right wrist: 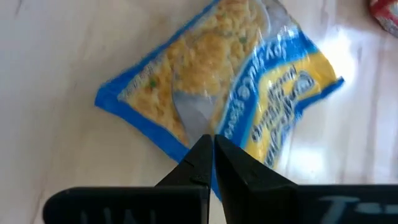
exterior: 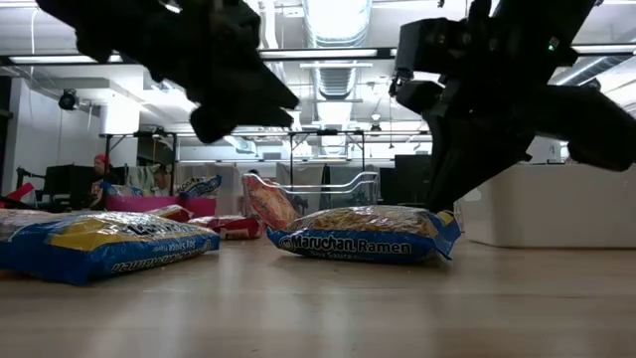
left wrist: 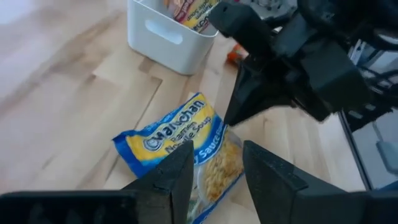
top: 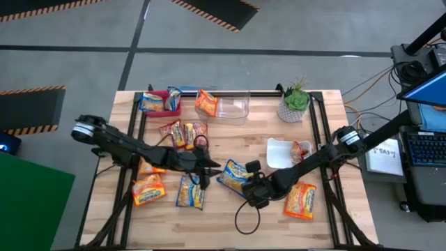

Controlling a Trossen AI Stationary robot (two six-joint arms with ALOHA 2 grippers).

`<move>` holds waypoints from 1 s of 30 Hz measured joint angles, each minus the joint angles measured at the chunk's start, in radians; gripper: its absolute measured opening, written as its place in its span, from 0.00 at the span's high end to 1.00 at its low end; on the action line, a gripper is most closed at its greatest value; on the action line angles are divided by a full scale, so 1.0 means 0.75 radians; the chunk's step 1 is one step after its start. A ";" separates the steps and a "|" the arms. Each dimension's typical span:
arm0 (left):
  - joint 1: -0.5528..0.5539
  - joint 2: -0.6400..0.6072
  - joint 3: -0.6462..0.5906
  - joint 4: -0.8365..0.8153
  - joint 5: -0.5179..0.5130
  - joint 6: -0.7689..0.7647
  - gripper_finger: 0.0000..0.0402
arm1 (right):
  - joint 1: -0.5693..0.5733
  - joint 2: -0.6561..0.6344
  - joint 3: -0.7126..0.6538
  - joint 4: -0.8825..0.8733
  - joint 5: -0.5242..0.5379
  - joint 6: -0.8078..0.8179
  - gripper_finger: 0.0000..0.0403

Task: Sort Maruchan noodles
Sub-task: Put the blue noodle pack into the red bin

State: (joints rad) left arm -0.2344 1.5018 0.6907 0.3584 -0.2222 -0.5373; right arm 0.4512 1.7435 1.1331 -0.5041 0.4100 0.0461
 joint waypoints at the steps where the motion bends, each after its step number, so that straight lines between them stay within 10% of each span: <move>1: 0.000 0.025 0.000 0.025 0.000 -0.015 0.68 | 0.000 0.000 -0.020 0.038 -0.005 -0.008 0.98; 16: 0.008 0.267 0.021 0.175 -0.041 -0.216 0.39 | -0.033 -0.001 -0.208 0.338 -0.133 -0.002 0.98; 30: 0.031 0.408 0.088 0.186 -0.079 -0.344 0.35 | -0.033 -0.001 -0.213 0.338 -0.137 -0.003 0.98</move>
State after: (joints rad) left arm -0.2111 1.8074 0.7566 0.4976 -0.2813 -0.7950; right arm 0.4267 1.7428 0.9730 -0.2506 0.3073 0.0441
